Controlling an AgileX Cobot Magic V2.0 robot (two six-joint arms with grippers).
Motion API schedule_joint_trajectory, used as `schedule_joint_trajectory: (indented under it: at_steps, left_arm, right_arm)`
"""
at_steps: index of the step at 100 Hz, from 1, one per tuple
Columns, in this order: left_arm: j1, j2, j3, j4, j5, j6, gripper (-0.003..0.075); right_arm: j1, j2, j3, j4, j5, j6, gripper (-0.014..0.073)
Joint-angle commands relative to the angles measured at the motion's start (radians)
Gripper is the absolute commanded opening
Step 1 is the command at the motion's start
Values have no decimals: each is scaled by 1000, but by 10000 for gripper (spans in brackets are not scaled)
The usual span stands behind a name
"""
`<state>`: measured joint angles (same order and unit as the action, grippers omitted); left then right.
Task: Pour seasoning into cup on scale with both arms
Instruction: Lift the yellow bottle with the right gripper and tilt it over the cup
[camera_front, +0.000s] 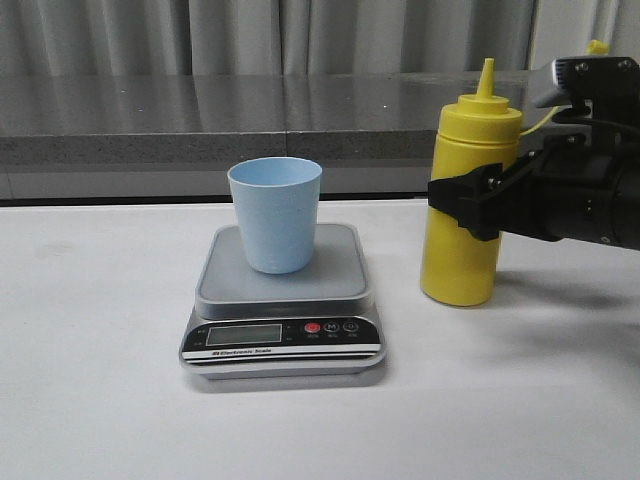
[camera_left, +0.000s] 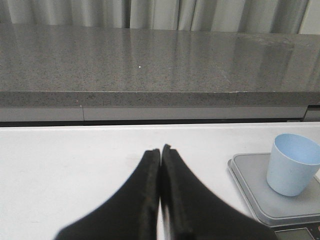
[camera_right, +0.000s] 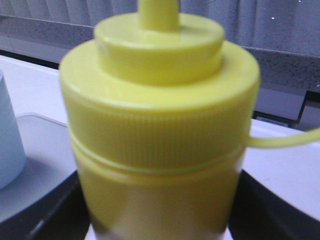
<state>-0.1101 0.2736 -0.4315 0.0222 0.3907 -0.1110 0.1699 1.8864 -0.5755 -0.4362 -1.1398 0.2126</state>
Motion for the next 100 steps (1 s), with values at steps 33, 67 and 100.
schedule_joint_trajectory:
  at_steps: [33,67,100]
  left_arm:
    - [4,7,-26,0,-79,-10,-20]
    - [4,7,-26,0,-79,-10,-20]
    - [4,7,-26,0,-79,-10,-20]
  right_arm:
    - [3,-48,-19,-29,-96,-8,154]
    - [15,-172,-87,-130,185,-58,154]
    - [152,-251,-341,-364,755,-58,154]
